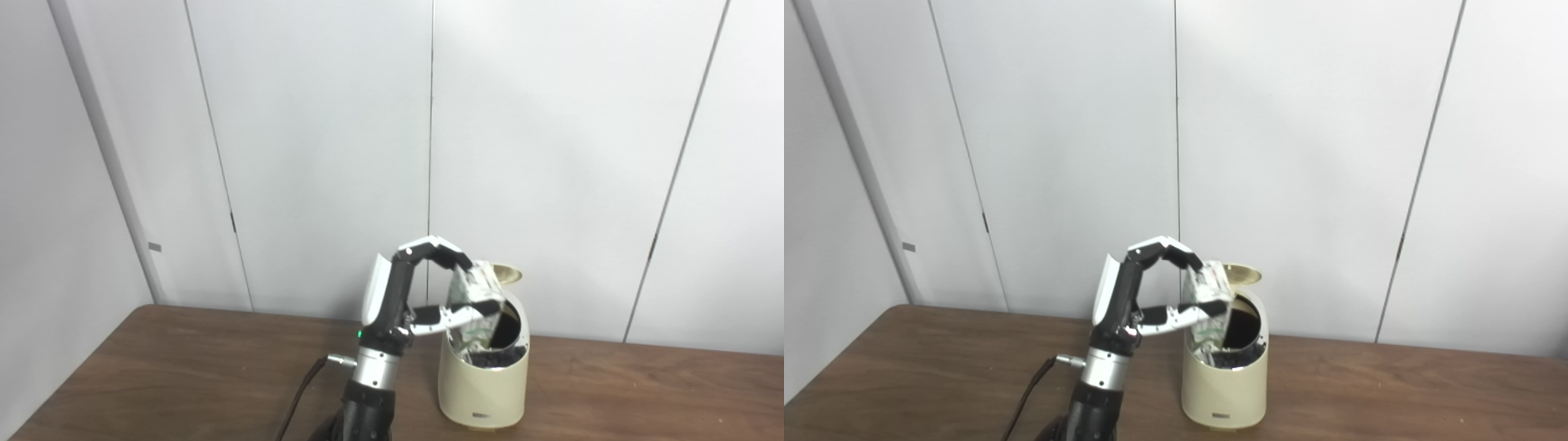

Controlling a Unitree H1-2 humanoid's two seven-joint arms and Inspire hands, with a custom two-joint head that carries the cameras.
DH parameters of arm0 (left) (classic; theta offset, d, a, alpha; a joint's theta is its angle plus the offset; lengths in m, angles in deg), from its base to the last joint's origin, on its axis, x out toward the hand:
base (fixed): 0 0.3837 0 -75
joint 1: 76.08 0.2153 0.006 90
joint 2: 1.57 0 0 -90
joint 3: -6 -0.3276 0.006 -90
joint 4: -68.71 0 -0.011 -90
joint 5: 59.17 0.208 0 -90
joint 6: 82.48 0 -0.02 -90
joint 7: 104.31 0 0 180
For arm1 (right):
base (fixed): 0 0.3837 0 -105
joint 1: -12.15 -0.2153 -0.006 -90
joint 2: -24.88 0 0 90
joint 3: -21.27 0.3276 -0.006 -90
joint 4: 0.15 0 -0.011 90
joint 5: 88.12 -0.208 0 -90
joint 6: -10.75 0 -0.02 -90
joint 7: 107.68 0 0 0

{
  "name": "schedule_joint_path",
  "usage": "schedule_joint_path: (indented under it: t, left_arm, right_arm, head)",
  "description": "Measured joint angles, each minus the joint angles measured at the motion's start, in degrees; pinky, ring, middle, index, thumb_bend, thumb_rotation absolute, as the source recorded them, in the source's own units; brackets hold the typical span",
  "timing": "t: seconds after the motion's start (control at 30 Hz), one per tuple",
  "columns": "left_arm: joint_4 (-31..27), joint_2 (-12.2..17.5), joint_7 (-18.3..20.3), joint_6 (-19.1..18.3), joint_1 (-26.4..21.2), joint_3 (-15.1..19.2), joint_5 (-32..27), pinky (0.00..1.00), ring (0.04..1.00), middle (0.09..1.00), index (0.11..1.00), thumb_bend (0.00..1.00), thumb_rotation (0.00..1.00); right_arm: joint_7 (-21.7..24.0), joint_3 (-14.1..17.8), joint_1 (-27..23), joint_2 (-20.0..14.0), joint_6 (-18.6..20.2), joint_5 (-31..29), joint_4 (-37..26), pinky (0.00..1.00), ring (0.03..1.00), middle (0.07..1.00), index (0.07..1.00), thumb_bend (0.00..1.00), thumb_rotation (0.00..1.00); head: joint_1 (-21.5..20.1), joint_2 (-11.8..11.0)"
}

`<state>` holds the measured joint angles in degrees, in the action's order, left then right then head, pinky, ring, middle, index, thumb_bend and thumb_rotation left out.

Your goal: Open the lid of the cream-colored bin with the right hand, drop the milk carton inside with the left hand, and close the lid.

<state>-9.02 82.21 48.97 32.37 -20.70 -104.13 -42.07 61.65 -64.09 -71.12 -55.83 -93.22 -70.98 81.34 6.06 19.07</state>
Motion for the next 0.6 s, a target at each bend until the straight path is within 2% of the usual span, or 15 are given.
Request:
schedule_joint_path:
  t: [0.3, 0.6]
  left_arm:
    - [-0.91, 2.83, 0.1, 0.51, -0.08, -7.19, 0.34, 0.54, 0.49, 0.504, 0.428, 0.5, 0.0]
    - [0.26, 4.17, -5.24, 0.56, -2.32, -12.97, 3.34, 0.54, 0.482, 0.492, 0.437, 0.5, 0.0]
  right_arm:
    - [0.08, -0.08, 0.29, -0.02, 0.17, 0.19, -0.25, 0.57, 0.701, 0.723, 0.707, 0.12, 0.32]
    - [-0.06, -0.3, 1.29, 0.2, 0.18, 0.3, -1.21, 0.58, 0.692, 0.711, 0.695, 0.14, 0.27]
  head:
    - [-1.23, 0.26]
    - [-2.64, 0.79]
